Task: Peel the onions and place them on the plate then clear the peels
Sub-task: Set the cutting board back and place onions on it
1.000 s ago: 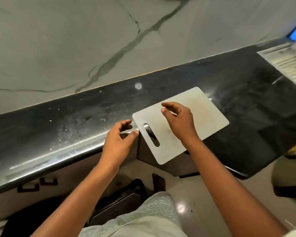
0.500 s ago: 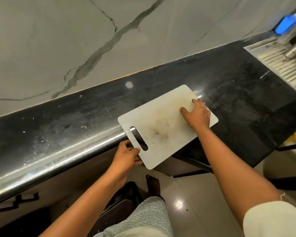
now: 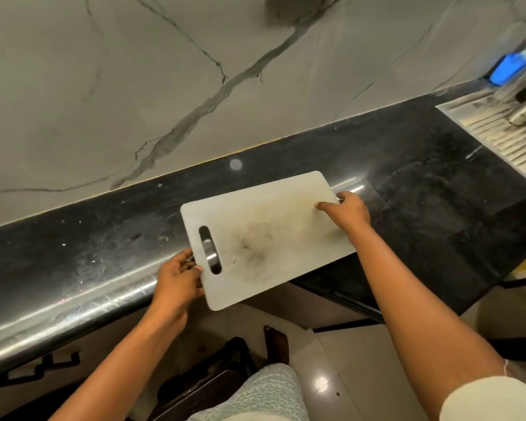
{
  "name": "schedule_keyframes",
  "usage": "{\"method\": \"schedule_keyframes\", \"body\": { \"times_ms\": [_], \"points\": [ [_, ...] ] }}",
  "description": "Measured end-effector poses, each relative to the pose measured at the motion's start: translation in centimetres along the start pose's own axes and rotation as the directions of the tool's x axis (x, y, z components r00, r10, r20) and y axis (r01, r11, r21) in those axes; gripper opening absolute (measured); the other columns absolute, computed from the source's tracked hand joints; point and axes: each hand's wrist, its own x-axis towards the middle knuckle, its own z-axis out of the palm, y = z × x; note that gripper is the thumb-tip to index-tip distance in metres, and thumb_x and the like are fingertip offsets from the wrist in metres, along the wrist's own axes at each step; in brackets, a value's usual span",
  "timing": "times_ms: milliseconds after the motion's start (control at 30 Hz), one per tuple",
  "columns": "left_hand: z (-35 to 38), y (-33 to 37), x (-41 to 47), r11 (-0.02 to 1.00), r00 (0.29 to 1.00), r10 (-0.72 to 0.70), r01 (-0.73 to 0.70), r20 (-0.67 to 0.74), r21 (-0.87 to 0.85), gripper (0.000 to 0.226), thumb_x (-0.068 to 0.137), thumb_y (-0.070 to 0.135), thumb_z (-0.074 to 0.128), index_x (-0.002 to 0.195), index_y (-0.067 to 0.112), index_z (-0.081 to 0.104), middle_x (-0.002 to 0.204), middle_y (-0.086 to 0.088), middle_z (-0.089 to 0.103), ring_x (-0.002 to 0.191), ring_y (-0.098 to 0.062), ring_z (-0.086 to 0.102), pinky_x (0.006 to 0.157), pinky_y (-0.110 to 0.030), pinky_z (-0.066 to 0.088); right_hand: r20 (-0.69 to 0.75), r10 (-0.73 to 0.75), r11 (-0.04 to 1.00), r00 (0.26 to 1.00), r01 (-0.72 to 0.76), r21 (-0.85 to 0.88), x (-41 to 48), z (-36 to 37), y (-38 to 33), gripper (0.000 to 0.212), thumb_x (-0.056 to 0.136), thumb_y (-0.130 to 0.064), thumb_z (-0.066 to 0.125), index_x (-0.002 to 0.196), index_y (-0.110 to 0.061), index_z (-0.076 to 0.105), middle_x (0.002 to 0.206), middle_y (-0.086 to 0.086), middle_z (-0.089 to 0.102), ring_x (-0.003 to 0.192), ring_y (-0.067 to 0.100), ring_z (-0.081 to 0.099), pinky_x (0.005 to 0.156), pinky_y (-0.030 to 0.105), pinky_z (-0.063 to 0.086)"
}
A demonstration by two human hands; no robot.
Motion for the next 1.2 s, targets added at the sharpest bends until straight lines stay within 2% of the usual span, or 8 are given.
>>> {"method": "schedule_keyframes", "body": {
  "times_ms": [100, 233, 333, 467, 600, 767, 1000, 1200],
  "points": [
    [-4.4, 1.6, 0.2, 0.998, 0.996, 0.052, -0.049, -0.074, 0.041, 0.045, 0.107, -0.005, 0.047, 0.145, 0.017, 0.057, 0.112, -0.008, 0.075, 0.105, -0.03, 0.074, 0.075, -0.042, 0.061, 0.052, -0.07, 0.997, 0.996, 0.068, 0.024, -2.0, 2.0, -2.6, 0.064, 0.084, -0.045, 0.082, 0.138, -0.017, 0.062, 0.134, 0.007, 0.067, 0.119, 0.03, 0.063, 0.085, 0.037, 0.05],
    [-10.5, 3.4, 0.1, 0.994, 0.976, 0.085, -0.07, -0.2, 0.084, 0.045, 0.106, -0.006, 0.048, 0.147, 0.012, 0.057, 0.121, -0.011, 0.071, 0.107, -0.032, 0.069, 0.09, -0.048, 0.057, 0.153, -0.165, 0.985, 0.974, 0.154, 0.08, -4.9, 5.3, -6.8, 0.057, 0.084, -0.038, 0.084, 0.132, -0.016, 0.063, 0.126, 0.005, 0.068, 0.106, 0.024, 0.063, 0.082, 0.037, 0.05],
    [-15.0, 4.3, 0.1, 0.993, 0.955, 0.096, -0.071, -0.282, 0.098, 0.046, 0.106, -0.005, 0.05, 0.148, 0.013, 0.057, 0.13, -0.015, 0.069, 0.106, -0.032, 0.069, 0.091, -0.05, 0.057, 0.212, -0.223, 0.973, 0.951, 0.205, 0.103, -7.1, 8.1, -10.0, 0.055, 0.084, -0.034, 0.086, 0.13, -0.018, 0.062, 0.125, 0.003, 0.067, 0.107, 0.023, 0.063, 0.083, 0.038, 0.05],
    [-19.4, 4.4, 0.4, 0.992, 0.938, 0.079, -0.039, -0.337, 0.123, 0.048, 0.104, -0.008, 0.049, 0.146, 0.012, 0.059, 0.125, -0.013, 0.067, 0.112, -0.035, 0.067, 0.093, -0.056, 0.056, 0.25, -0.252, 0.967, 0.935, 0.231, 0.112, -9.1, 11.1, -13.7, 0.062, 0.078, -0.031, 0.09, 0.132, -0.016, 0.063, 0.128, 0.004, 0.068, 0.113, 0.026, 0.065, 0.086, 0.04, 0.054],
    [-23.0, 3.5, 1.4, 0.975, 0.913, 0.089, 0.002, -0.399, 0.222, 0.046, 0.098, -0.008, 0.054, 0.137, 0.013, 0.067, 0.123, -0.014, 0.072, 0.105, -0.036, 0.07, 0.092, -0.057, 0.059, 0.29, -0.29, 0.957, 0.912, 0.273, 0.096, -10.6, 13.8, -16.0, 0.062, 0.078, -0.026, 0.091, 0.132, -0.015, 0.063, 0.129, 0.005, 0.069, 0.109, 0.026, 0.065, 0.082, 0.036, 0.051],
    [-25.3, 2.9, 2.3, 0.929, 0.878, 0.161, 0.02, -0.45, 0.37, 0.039, 0.096, 0.001, 0.063, 0.133, 0.011, 0.071, 0.125, -0.017, 0.073, 0.108, -0.037, 0.07, 0.097, -0.053, 0.058, 0.328, -0.3, 0.953, 0.896, 0.294, 0.07, -11.6, 16.4, -17.6, 0.058, 0.08, -0.022, 0.09, 0.131, -0.014, 0.064, 0.128, 0.006, 0.069, 0.11, 0.029, 0.066, 0.088, 0.043, 0.057],
    [-26.3, 3.1, 3.1, 0.872, 0.841, 0.214, 0.066, -0.497, 0.486, 0.051, 0.095, 0.006, 0.073, 0.144, 0.004, 0.06, 0.14, -0.02, 0.065, 0.123, -0.041, 0.064, 0.101, -0.047, 0.052, 0.346, -0.331, 0.94, 0.878, 0.337, 0.045, -12.0, 18.5, -18.5, 0.055, 0.081, -0.018, 0.088, 0.132, -0.013, 0.067, 0.129, 0.008, 0.071, 0.111, 0.03, 0.068, 0.083, 0.038, 0.055],
    [-26.8, 3.3, 3.8, 0.81, 0.858, 0.258, 0.058, -0.444, 0.583, 0.044, 0.096, 0.007, 0.072, 0.14, 0.004, 0.065, 0.131, -0.021, 0.07, 0.116, -0.042, 0.067, 0.095, -0.044, 0.054, 0.317, -0.325, 0.942, 0.891, 0.336, 0.023, -12.0, 19.0, -18.5, 0.047, 0.083, -0.017, 0.086, 0.127, -0.01, 0.07, 0.125, 0.011, 0.072, 0.102, 0.029, 0.066, 0.081, 0.039, 0.056]
  ]
}}
